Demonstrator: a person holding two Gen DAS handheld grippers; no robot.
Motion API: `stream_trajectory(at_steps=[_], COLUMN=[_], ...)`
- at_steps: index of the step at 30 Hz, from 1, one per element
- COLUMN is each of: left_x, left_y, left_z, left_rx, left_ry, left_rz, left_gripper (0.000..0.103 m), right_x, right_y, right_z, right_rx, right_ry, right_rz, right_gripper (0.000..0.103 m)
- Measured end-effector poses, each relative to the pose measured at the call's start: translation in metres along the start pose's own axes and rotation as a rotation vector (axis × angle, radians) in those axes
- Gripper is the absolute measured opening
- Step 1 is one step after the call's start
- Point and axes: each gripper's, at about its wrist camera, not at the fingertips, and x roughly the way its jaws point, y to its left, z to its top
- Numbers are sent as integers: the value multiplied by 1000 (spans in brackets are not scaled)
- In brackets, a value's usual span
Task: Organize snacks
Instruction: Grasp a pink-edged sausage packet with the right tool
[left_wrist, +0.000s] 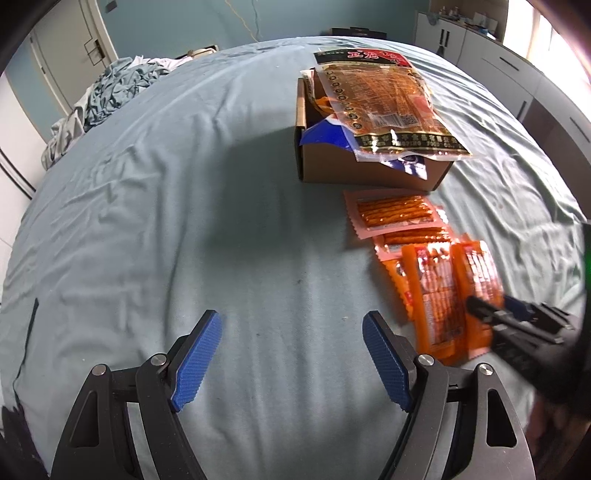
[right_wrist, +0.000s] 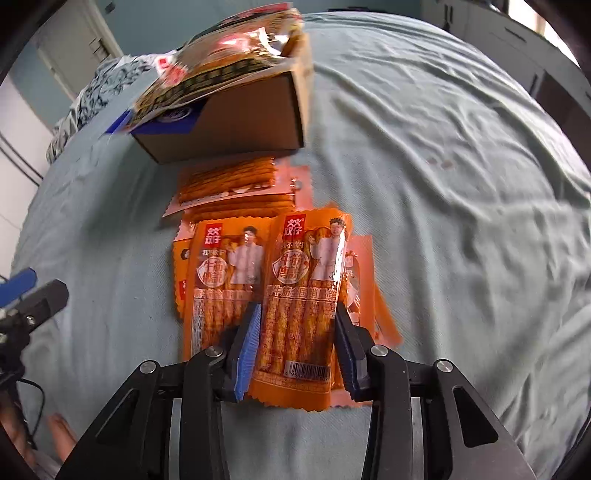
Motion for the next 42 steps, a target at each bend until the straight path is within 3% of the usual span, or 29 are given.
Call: stream_trajectory(at_steps=[3, 5, 10, 13, 17, 21, 23, 26, 27, 29, 33, 37, 39, 41, 42], left_x=[0, -1, -6, -7, -7, 3, 9, 19, 22, 27, 33, 36, 36, 37, 37], left_y=[0, -1, -12, -19, -26, -41, -51, -60, -61, -59, -51, -35, -33, -34, -35], left_z=[-5, -7, -10, -12, -15, -14, -13, -8, -6, -3, -2, 3, 5, 4, 2], left_rx=[6, 17, 52, 75, 93, 106, 122, 118, 106, 81, 56, -25, -35, -20, -11], left_ry=[13, 18, 25, 25, 35, 97, 111, 122, 126, 133, 139, 140, 135, 135, 136], left_rz=[-16, -32, -90, -105, -165, -236, -250, -244, -249, -264, -223, -228, -224, -212, -207], left_gripper=[79, 79, 79, 79, 79, 79, 79, 79, 79, 79, 79, 79, 79, 79, 79], right_x=[-25, -40, -49, -58, -93, -117, -99, -52, -38, -16, -17, -10, 5, 8, 10], right_y=[-10, -16, -26, -36, -36, -59, -69, -79, -78, -78, -66, -33, -20, -9, -6], right_z=[1, 0, -12, -10, -3, 2, -3, -11, -11, -8, -6, -23, -32, -37, -38], right_rx=[50, 58, 24, 59, 28, -8, -18, 47, 51, 77, 52, -139, -235, -311, -331], right_ry=[-32, -45, 6, 10, -58, -107, -36, 140, 201, 268, 234, 248, 293, 290, 292], right_rz=[51, 91, 62, 118, 171, 162, 140, 142, 129, 90, 169, 119, 53, 10, -12], right_gripper=[32, 6, 4, 0, 0, 0, 0, 1, 2, 23, 39, 60, 61, 73, 73])
